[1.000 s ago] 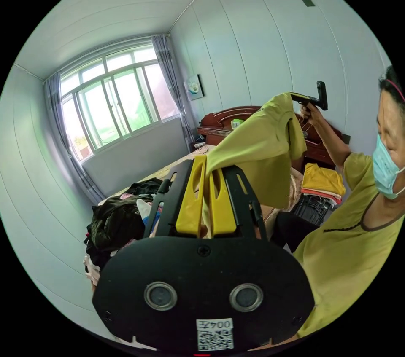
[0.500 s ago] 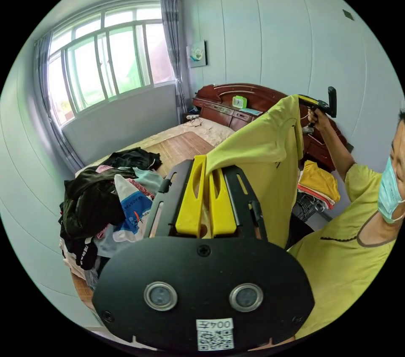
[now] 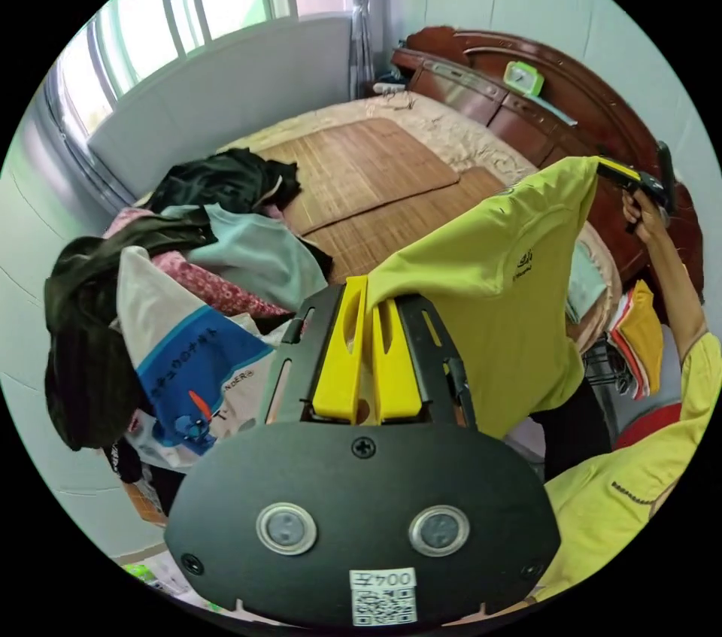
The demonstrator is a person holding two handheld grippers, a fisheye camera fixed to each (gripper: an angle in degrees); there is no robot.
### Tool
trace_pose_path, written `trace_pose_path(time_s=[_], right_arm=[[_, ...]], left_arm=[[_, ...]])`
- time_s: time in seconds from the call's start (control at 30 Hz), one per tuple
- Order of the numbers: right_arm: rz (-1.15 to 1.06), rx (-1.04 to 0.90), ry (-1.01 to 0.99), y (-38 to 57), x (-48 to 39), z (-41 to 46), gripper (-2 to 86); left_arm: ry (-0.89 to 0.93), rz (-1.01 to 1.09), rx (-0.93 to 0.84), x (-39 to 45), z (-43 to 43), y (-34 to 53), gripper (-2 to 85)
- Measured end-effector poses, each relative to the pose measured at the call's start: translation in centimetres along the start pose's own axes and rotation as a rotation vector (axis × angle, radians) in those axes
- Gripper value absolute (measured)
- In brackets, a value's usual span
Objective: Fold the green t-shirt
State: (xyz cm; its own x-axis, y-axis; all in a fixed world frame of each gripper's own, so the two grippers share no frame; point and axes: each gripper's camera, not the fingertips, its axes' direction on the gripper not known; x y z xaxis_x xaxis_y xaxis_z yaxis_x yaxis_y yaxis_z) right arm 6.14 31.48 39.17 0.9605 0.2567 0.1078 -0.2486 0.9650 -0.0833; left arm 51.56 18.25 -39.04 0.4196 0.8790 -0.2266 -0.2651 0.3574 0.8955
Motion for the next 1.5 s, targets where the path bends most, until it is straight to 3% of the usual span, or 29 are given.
trace_pose_path(time_s=[0.07,0.27,0.47,0.6,0.73,0.97,1.13,1.33,1.5], right_arm=[[0.017,-0.07,-0.008,-1.0,1.6,4.9,-0.7],[0.097,-0.185,0.009,-2.4,6.4,16.2,-0.2],[0.277,-0.265,0.056,-2.7,12.9,19.6,6.6],[0.319,-0.118,-0.091,-0.7,16.8,13.2,7.8],[0.167,-0.082,-0.358,7.0,15.5,4.8,6.5],[0.174,-0.202,-0.531,27.8,9.7,-5.2,5.3],[0.282,-0.169,-0.473,37.9,7.7,-11.7,0.9],[0.334,-0.07,-0.522,40.3,10.5,-19.0,-0.6],[0.335,-0.024,-0.488,41.6,13.2,-24.1,-0.4]], left_arm=[[0.014,-0.045,-0.073,-3.8,7.5,-1.1,0.0],[-0.007,-0.177,-0.153,-12.6,18.5,-0.3,2.0],[-0.24,-0.289,-0.173,-20.4,18.8,3.1,7.9],[-0.108,-0.276,-0.068,-23.7,14.3,7.9,8.9],[0.223,-0.301,0.051,-25.9,8.3,19.6,7.2],[0.566,-0.473,-0.105,-20.8,4.1,45.6,11.9],[0.552,-0.563,-0.108,-18.3,1.6,53.1,13.0],[0.281,-0.467,-0.183,-16.8,-0.8,53.4,13.6],[0.248,-0.478,-0.203,-17.6,-2.2,54.1,11.8]])
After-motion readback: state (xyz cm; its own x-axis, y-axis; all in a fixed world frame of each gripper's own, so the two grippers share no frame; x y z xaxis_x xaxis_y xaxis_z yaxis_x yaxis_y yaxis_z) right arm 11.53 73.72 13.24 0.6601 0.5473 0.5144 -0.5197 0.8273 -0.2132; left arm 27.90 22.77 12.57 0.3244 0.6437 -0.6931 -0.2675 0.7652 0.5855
